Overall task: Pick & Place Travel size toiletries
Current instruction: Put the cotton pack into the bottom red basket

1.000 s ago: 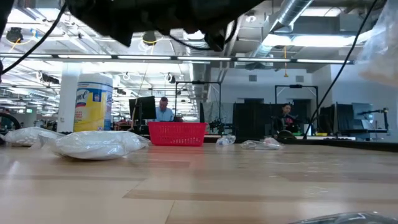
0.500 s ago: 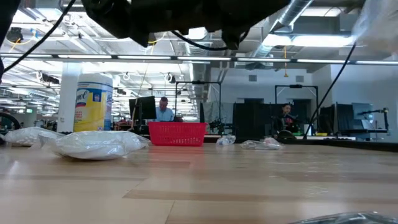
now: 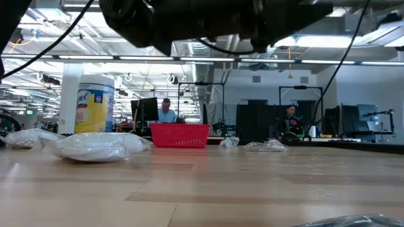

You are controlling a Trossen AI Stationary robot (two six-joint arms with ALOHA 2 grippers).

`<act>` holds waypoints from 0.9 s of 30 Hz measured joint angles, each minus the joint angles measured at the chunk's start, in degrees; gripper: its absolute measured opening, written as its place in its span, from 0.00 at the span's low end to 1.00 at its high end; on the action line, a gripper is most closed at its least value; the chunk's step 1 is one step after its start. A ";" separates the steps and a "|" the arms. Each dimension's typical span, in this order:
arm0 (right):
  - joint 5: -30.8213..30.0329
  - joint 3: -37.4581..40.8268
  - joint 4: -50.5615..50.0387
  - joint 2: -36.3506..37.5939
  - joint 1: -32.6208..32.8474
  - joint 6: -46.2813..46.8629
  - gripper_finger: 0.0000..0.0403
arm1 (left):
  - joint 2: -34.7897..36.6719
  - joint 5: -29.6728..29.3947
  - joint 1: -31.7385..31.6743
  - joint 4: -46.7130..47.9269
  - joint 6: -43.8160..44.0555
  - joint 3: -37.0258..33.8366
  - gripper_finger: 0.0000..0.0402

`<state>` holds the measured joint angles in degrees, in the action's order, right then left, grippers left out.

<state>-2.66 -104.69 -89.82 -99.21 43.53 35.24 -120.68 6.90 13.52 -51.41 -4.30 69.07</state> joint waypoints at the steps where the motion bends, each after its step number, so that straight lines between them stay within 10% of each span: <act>1: 0.03 -0.48 0.01 -0.62 -0.54 -0.31 0.00 | -0.02 0.00 0.00 0.22 0.00 -0.18 0.63; 27: 0.29 -0.04 -0.20 -5.10 -10.00 -4.37 0.00 | 0.00 -2.56 0.76 1.51 0.24 0.31 0.60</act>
<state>-2.37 -104.73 -90.02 -104.31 33.53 30.87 -120.68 4.34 14.28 -49.91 -4.05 69.38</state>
